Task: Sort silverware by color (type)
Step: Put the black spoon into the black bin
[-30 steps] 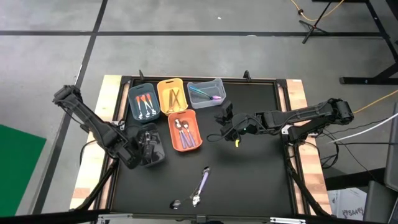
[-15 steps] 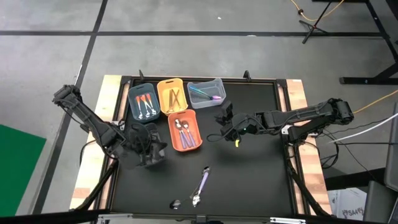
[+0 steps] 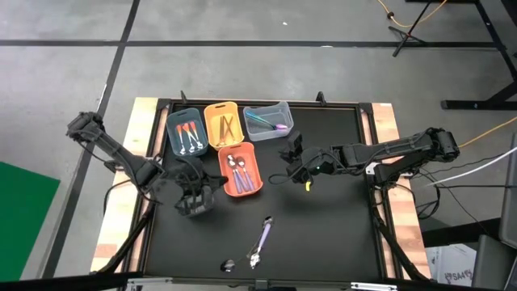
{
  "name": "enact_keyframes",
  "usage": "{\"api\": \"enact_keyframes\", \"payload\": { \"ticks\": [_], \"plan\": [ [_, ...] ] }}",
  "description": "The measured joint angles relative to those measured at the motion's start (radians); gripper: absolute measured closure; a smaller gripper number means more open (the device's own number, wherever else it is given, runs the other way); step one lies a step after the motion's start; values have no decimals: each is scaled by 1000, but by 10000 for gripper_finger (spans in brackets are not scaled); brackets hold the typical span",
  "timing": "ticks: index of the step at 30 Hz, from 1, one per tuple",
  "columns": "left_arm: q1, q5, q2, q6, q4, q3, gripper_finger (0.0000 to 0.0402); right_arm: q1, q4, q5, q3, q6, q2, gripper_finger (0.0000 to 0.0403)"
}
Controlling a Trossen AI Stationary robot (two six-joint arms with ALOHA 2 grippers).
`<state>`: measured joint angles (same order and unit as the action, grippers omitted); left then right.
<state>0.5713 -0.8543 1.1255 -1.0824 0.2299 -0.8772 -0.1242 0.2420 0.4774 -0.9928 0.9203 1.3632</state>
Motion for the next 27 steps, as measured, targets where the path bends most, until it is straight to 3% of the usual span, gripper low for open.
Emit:
{"api": "enact_keyframes", "payload": {
  "ticks": [11,15,19,22,27],
  "plan": [
    [-56,122,7,261,-58,0,366,0,0,0,0,-120,0,311],
    [-89,151,39,364,-170,0,328,0,0,0,0,-211,0,311],
    [-136,268,89,439,-286,-1,281,-1,0,-22,0,-438,0,311],
    [-152,399,151,499,-388,-1,253,-1,0,-147,0,-642,0,311],
    [-129,528,286,629,-525,-1,237,-17,-6,-511,0,-843,0,311]
  ]
}}
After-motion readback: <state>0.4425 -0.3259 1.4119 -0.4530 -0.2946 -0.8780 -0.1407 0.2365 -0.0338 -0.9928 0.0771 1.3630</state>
